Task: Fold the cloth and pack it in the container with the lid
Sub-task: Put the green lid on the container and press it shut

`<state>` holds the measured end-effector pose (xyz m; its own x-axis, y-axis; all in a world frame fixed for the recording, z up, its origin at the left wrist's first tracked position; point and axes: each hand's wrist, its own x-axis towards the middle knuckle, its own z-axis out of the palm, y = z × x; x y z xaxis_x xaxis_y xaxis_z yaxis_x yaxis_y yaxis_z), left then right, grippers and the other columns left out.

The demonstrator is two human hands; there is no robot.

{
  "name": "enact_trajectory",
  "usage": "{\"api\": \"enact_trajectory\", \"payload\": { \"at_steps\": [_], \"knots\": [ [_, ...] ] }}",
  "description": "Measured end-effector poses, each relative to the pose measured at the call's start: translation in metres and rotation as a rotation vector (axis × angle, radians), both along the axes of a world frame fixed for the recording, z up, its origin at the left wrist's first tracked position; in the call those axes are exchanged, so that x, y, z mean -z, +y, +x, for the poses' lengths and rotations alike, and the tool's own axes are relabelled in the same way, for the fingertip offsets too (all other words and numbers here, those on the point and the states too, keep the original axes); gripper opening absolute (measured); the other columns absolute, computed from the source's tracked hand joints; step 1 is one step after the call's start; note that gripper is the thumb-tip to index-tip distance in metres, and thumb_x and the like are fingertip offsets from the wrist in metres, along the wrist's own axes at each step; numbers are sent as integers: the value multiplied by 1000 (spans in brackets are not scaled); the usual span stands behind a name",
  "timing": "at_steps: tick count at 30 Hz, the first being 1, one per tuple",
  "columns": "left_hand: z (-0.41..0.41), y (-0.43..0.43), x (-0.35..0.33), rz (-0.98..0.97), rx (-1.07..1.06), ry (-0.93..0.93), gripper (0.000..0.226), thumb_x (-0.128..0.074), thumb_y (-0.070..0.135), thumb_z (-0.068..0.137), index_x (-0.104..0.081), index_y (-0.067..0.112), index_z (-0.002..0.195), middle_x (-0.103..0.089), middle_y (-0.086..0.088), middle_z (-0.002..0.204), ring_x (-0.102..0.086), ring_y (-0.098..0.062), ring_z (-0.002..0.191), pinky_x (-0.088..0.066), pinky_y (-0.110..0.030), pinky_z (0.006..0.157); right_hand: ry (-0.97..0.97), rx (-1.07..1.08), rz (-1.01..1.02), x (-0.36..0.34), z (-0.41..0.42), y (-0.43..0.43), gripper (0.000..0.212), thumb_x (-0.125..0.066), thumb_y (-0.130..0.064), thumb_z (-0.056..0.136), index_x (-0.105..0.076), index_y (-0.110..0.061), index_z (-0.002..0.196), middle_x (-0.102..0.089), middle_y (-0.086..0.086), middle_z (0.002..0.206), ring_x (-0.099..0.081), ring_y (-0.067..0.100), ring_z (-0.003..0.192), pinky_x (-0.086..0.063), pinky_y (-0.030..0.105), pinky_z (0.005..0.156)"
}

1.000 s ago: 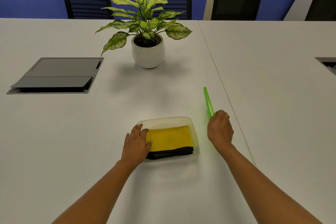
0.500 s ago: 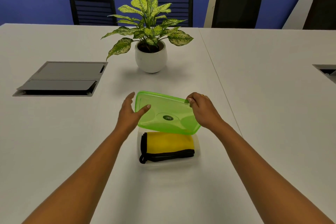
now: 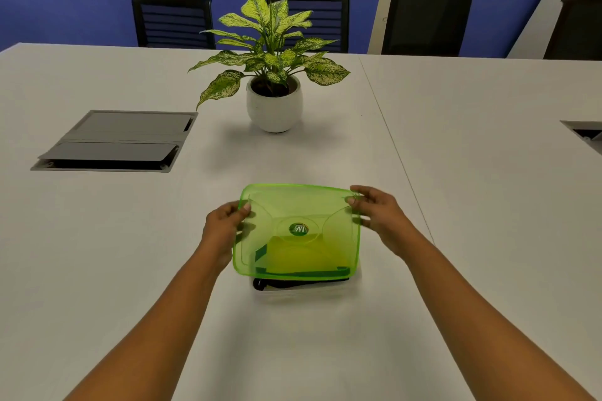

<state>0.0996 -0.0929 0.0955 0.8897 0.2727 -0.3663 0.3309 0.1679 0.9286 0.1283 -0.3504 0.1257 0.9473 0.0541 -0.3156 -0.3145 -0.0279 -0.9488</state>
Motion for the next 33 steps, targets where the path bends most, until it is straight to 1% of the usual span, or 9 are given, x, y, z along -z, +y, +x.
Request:
{"api": "enact_trajectory", "payload": {
  "at_steps": [4, 7, 10, 14, 17, 20, 26, 29, 33],
  "knots": [
    [-3, -6, 13, -63, -64, 123, 29, -53, 10, 92, -56, -6, 116, -60, -5, 78, -55, -19, 69, -45, -27, 59, 74, 60, -27, 26, -6, -3, 36, -54, 4, 89, -51, 3, 125, -61, 6, 86, -60, 18, 79, -51, 25, 69],
    [-9, -11, 25, 76, -67, 154, 31, -56, 12, 92, -58, -6, 117, -64, -16, 96, -56, -28, 89, -51, -36, 75, 98, 128, -114, 44, -8, -5, 37, -58, 6, 87, -53, 6, 124, -60, 13, 98, -58, 25, 92, -53, 35, 81],
    [-14, -14, 36, 265, -6, 170, 32, -58, 16, 90, -61, -2, 117, -64, -21, 118, -58, -33, 105, -49, -44, 95, 114, 164, -204, 58, -14, -6, 38, -62, 2, 85, -57, 5, 123, -61, 13, 100, -58, 25, 96, -51, 42, 96],
    [-17, -11, 44, 413, 151, 213, 43, -60, 22, 89, -53, 3, 127, -54, -18, 131, -50, -34, 121, -41, -48, 105, 123, 189, -277, 69, -19, -6, 37, -64, -2, 85, -60, 3, 121, -66, 19, 108, -60, 24, 93, -51, 42, 96],
    [-19, -7, 45, 354, 205, 223, 49, -60, 22, 89, -46, 8, 134, -47, -18, 136, -47, -34, 124, -40, -52, 105, 102, 198, -315, 71, -18, -4, 35, -66, -6, 84, -61, 1, 119, -67, 19, 113, -60, 23, 92, -50, 36, 94],
    [-21, -5, 44, 323, 219, 206, 52, -59, 23, 90, -42, 16, 138, -48, -17, 136, -47, -34, 125, -42, -52, 105, 93, 195, -356, 70, -14, -3, 36, -66, -9, 84, -61, -2, 119, -67, 15, 115, -60, 24, 101, -45, 30, 91],
    [-16, -7, 45, 360, 268, 211, 51, -52, 33, 93, -35, 28, 142, -49, -17, 135, -47, -35, 125, -39, -54, 106, 117, 218, -377, 74, -11, -1, 35, -65, -11, 86, -61, -3, 120, -66, 15, 117, -60, 29, 109, -47, 40, 100],
    [-12, -8, 46, 391, 265, 216, 52, -50, 34, 94, -33, 28, 143, -48, -18, 137, -47, -36, 125, -40, -54, 105, 147, 223, -356, 76, -11, -1, 34, -65, -14, 86, -62, -6, 118, -66, 16, 113, -59, 31, 109, -47, 48, 100],
    [-9, -9, 49, 468, 268, 220, 53, -49, 35, 94, -33, 28, 143, -52, -18, 135, -50, -36, 123, -44, -52, 102, 184, 212, -333, 80, -12, -1, 34, -65, -18, 86, -62, -9, 119, -67, 17, 112, -60, 33, 109, -48, 50, 99]
  ]
}}
